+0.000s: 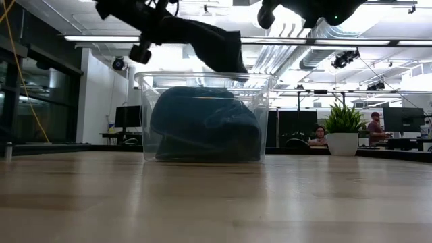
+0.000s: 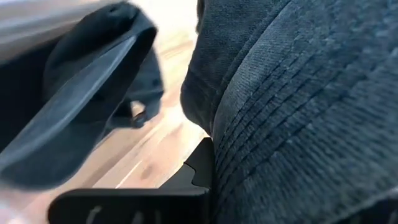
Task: Pick & Place hat
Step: Put the dark blue cap into the bottom transparent bin
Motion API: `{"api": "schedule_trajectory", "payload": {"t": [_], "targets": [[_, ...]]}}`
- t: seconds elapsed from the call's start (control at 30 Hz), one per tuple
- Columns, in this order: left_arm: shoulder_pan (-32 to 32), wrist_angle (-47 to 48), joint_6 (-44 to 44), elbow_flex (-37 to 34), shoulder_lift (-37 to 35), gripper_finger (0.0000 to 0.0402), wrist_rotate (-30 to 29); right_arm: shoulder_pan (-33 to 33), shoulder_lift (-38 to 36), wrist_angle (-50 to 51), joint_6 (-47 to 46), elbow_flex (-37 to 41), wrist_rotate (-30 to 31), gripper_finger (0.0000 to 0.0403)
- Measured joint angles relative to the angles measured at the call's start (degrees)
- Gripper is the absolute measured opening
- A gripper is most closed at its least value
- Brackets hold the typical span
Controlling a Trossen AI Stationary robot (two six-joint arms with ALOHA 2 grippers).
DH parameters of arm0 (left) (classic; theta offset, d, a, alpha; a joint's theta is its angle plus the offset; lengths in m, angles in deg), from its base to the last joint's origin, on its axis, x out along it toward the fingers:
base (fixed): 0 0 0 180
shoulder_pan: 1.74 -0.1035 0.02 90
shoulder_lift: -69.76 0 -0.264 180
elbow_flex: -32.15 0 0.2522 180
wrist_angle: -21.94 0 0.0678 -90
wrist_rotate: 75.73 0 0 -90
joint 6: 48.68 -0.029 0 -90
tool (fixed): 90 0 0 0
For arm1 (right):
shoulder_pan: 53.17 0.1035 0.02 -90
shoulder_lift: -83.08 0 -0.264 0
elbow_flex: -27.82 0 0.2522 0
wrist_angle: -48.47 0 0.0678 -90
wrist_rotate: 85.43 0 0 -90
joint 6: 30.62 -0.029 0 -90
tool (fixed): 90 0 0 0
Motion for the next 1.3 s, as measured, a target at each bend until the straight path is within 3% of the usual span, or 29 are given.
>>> {"api": "schedule_trajectory", "payload": {"t": [0.17,0.47,1.1,1.3], "targets": [[5.3,6.79,0.03,-0.08,-0.37,0.0005,-7.22,0.0,-0.01,0.0,0.34,0.0,-0.18,0.0209],[9.07,5.39,2.85,-0.02,3.27,0.0013,-12.57,0.15,-0.01,0.0,0.41,0.0,-1.46,0.0209],[8.16,5.3,-3.47,0.0,6.44,0.0202,-16.32,2.55,-0.01,1.79,1.86,0.0,-1.61,0.0209],[4.95,6.58,-5.91,-0.08,4.52,0.022,-16.38,4.53,-0.01,5.39,6.54,0.0,-1.07,0.0209]]}}
